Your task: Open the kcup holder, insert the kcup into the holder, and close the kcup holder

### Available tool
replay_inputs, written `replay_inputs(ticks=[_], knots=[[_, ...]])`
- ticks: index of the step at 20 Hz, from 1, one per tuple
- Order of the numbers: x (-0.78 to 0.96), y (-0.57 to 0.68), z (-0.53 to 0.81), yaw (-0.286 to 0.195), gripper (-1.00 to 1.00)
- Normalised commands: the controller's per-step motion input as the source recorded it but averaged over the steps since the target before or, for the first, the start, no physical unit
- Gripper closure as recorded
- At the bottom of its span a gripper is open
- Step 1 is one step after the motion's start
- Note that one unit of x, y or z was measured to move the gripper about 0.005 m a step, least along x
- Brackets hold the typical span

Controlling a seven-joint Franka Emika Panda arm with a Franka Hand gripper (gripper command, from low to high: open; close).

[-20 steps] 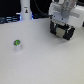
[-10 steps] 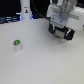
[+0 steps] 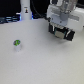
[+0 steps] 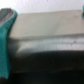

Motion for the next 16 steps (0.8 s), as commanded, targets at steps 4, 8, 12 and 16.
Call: replay_inputs(ticks=[4,8,12,16], knots=[[0.47,-0.19,0.0,-0.021,1.0],[0.59,-0.21,0.07,-0.021,1.0],[0.95,-0.31,0.27,-0.064,1.0],[0.93,-0.32,0.29,-0.073,1.0]])
